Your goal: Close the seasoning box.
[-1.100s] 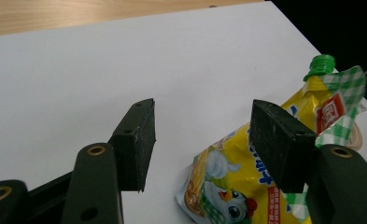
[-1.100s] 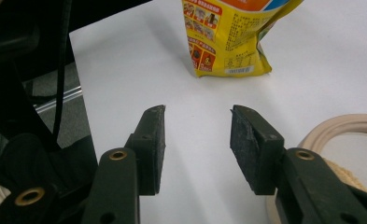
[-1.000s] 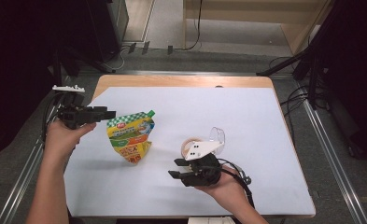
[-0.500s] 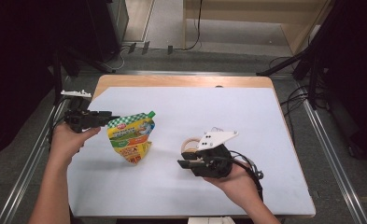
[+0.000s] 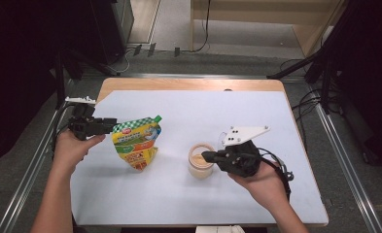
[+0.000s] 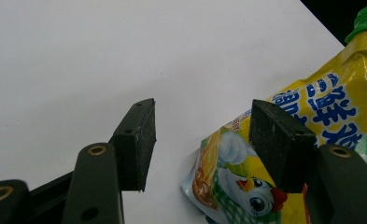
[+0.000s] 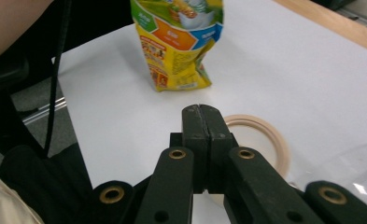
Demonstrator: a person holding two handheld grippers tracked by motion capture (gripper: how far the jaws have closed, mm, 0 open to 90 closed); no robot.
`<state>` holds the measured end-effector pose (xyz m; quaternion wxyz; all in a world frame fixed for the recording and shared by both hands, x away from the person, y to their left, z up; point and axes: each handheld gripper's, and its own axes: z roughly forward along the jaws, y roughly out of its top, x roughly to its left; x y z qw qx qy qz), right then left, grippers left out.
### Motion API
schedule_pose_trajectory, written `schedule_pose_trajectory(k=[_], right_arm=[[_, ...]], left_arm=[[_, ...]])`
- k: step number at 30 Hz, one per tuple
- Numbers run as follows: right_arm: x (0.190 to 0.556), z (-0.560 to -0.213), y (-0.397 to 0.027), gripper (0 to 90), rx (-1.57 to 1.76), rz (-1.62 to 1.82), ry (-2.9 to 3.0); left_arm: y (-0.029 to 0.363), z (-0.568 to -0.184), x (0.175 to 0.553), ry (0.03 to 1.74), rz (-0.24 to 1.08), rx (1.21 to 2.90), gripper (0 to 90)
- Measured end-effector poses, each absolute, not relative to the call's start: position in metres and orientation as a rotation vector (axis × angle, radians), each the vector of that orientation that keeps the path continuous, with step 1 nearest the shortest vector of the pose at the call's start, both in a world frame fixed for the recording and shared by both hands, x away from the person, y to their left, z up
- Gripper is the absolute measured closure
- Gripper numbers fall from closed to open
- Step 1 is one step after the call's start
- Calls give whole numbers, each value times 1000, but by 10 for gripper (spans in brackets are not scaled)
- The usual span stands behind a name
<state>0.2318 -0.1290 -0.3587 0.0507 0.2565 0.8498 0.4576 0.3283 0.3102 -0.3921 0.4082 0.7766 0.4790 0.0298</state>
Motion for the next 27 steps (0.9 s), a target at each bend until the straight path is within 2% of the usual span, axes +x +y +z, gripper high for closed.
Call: schedule_pose_trajectory(k=[14,27], right_arm=[[246,-345,-174,900,901,1393,2468],[267,-360,-213,900,1084,1336,2362]], left_arm=[[309,-393,326,1190,76,1968,420],[309,-394,325,1184,72,1977,420]])
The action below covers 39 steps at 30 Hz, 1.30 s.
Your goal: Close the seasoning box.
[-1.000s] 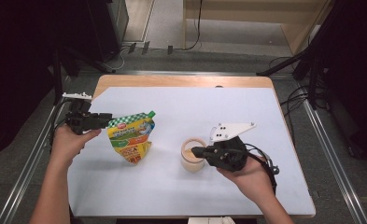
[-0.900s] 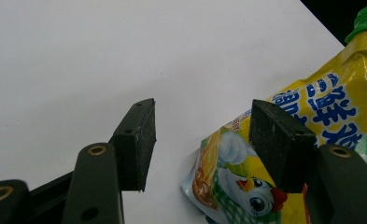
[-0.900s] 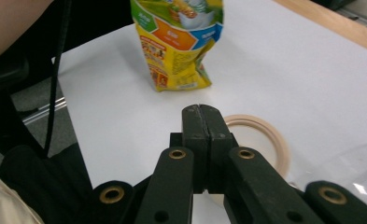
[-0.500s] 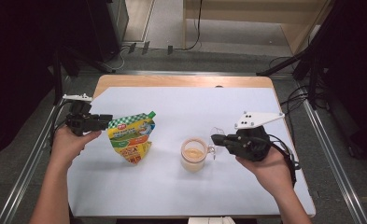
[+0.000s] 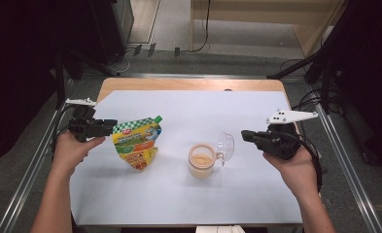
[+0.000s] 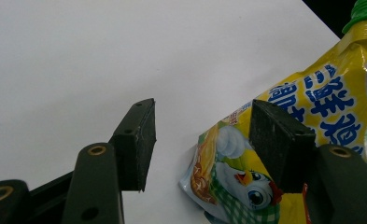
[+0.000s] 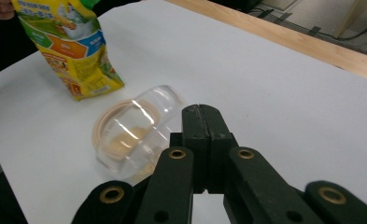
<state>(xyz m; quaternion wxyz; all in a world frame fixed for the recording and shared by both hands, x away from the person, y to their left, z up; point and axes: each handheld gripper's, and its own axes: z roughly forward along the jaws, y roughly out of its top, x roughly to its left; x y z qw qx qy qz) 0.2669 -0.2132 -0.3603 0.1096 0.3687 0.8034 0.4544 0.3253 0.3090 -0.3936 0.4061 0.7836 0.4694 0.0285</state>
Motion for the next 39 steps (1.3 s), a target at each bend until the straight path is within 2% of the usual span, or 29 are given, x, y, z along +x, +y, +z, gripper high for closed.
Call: schedule_pose_trajectory(k=[7,18,39], right_arm=[[275,-377,-218,900,1145,1328,2368],[284,-407,-200,900,1167,1307,2447],[277,-413,-164,900,1073,1352,2534]], left_arm=[[309,-394,325,1182,71,1979,420],[311,-394,325,1184,68,1977,417],[311,-397,325,1191,64,1981,417]])
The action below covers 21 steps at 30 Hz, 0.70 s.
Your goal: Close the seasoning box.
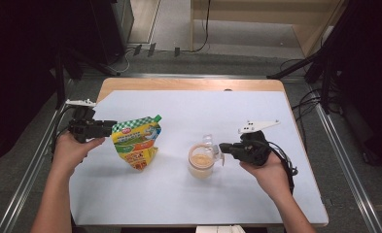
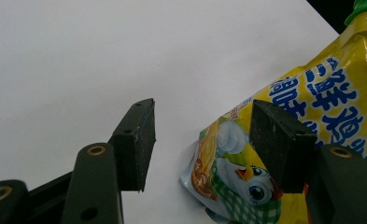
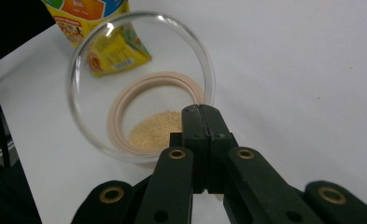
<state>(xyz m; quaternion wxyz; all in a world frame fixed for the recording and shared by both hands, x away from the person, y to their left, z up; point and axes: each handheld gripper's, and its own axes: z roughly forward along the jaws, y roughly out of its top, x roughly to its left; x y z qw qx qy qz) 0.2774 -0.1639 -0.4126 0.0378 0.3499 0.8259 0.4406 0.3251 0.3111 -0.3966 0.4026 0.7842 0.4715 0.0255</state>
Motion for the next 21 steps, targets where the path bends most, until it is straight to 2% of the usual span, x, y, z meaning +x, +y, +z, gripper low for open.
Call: schedule_pose_trajectory(k=[6,8,10,11,12,19,20,21], right_arm=[[275,-412,-155,900,1044,1353,2551],[274,-412,-154,869,1026,1359,2553],[273,-411,-154,813,1014,1375,2550],[273,-411,-156,757,1017,1393,2543],[273,-411,-156,757,1017,1393,2543],[279,-413,-172,591,1036,1392,2495],[279,-413,-172,591,1036,1392,2495],[281,-413,-176,538,1037,1389,2489]], left_arm=[[311,-398,325,1192,60,1985,417],[311,-398,325,1193,60,1985,417],[311,-398,325,1192,62,1986,417],[310,-398,325,1193,65,1986,417],[310,-398,325,1193,65,1986,416],[310,-399,325,1194,63,1985,415],[310,-399,325,1194,63,1985,415],[310,-400,325,1194,63,1986,414]])
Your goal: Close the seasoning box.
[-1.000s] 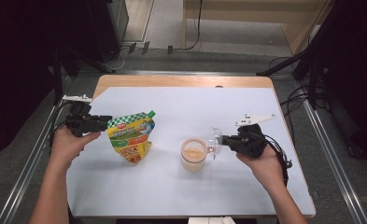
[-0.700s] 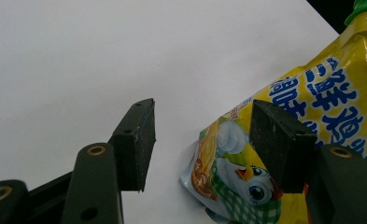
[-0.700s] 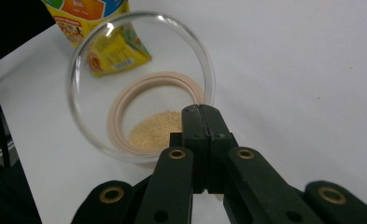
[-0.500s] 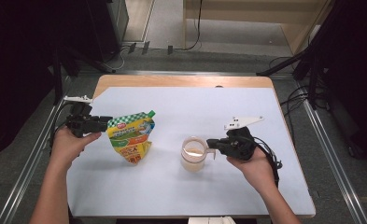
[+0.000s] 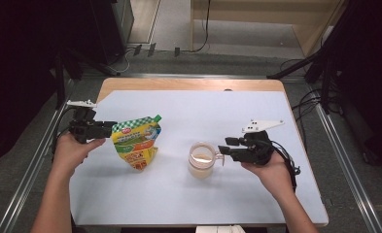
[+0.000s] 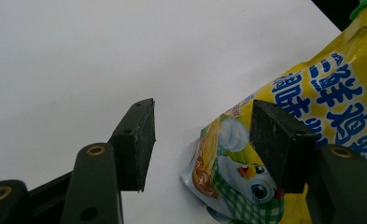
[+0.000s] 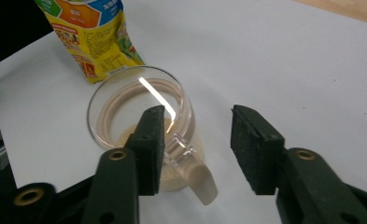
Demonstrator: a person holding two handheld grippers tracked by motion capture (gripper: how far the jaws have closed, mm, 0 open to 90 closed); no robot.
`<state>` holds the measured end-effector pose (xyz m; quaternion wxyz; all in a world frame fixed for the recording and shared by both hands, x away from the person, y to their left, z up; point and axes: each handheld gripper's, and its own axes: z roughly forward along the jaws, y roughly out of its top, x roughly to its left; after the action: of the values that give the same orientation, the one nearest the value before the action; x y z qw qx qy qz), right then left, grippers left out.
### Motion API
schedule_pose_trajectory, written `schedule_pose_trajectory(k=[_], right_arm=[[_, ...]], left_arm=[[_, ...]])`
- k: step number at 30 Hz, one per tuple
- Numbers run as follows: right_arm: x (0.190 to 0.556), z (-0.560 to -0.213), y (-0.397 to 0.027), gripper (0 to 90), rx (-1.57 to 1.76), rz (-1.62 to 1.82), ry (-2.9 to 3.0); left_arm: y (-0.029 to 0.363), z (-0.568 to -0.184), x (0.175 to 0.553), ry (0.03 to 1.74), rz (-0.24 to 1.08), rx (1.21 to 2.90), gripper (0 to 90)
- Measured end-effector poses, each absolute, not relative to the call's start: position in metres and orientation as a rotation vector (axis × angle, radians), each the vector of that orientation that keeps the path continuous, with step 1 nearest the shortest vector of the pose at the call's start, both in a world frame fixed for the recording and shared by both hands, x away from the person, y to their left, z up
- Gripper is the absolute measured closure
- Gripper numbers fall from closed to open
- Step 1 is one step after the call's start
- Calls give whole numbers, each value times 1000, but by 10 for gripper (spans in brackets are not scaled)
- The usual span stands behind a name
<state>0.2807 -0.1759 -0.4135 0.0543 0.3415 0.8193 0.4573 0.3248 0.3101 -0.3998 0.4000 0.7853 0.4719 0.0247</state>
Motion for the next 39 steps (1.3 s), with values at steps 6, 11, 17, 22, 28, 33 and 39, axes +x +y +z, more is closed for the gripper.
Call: schedule_pose_trajectory(k=[6,11,17,22,28,33,39], right_arm=[[286,-421,-185,474,1023,1377,2463],[292,-425,-200,402,1083,1384,2411],[297,-432,-213,328,1132,1357,2344],[300,-438,-222,309,1153,1340,2315],[305,-449,-235,260,1170,1340,2272],[309,-456,-247,216,1173,1327,2284],[313,-464,-255,216,1191,1296,2265]], left_arm=[[310,-401,325,1194,62,1993,413],[310,-401,325,1193,65,1992,411],[310,-403,325,1196,72,2002,409],[310,-403,325,1196,73,2001,408],[312,-404,325,1196,73,1997,406],[312,-404,324,1198,79,2001,406],[313,-404,324,1194,80,2001,403]])
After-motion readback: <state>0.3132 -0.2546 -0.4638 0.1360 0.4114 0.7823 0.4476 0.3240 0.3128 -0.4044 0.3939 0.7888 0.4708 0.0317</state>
